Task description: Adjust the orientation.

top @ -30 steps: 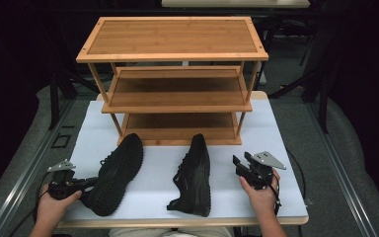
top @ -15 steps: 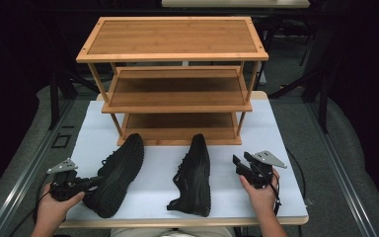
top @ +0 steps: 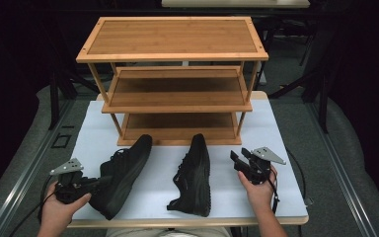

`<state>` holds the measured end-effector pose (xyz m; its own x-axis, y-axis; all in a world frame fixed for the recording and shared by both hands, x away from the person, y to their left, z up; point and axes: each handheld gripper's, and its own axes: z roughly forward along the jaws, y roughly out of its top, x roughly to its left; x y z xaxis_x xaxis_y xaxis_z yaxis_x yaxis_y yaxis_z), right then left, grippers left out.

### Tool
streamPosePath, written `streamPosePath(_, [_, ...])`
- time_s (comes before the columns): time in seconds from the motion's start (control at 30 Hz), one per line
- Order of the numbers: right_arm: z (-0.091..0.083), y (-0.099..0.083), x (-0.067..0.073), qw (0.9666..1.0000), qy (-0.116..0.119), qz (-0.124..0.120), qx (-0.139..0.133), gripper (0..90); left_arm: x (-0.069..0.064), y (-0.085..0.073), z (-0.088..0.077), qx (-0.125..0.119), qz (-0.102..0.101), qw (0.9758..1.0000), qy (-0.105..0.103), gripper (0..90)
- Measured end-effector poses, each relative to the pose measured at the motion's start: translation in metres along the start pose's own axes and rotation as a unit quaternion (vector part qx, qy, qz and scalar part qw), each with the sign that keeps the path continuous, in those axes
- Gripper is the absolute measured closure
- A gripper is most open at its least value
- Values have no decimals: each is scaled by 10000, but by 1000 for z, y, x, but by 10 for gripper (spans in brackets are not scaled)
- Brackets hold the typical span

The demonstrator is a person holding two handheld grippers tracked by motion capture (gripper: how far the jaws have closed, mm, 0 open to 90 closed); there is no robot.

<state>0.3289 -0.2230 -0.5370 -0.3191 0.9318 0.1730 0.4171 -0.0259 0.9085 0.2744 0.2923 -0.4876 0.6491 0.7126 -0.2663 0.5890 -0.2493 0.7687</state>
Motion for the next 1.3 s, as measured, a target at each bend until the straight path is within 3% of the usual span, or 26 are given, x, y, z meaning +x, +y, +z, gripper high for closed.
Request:
streamPosePath(0.13, [5,-1,0,10000,54,13,65,511,-15,9,-8,-413,112,9990,147,824])
streamPosePath(0.27, [5,-1,-1,10000,51,3,67,511,-16,11,-10,-597,-32,9981,145,778])
streamPosePath(0.47, [7,-1,-4,9999,76,72,26,510,-14,6,-5,-602,-308,9977,90,666])
streamPosePath(0.63, [4,-3,-2,9998,23,-90,183,500,-20,9,4,-563,-275,9980,114,612])
streamPosePath(0.77, [-1,-3,-3,10000,8,-43,89,493,-27,16,12,-474,-316,9982,176,576])
streamPosePath(0.87, [-5,-4,-4,10000,-23,-44,61,490,-32,20,18,-428,-229,9987,147,563])
streamPosePath(0.97, [-7,-4,-4,10000,-56,-67,8,488,-35,25,22,-384,-188,9991,-10,564])
streamPosePath(1.2, [-8,-5,-3,9999,-21,-71,101,481,-47,33,33,-273,-28,9996,-35,561])
streamPosePath(1.3, [-9,-6,-4,10000,-20,-27,22,480,-53,35,36,-246,14,9996,-104,562])
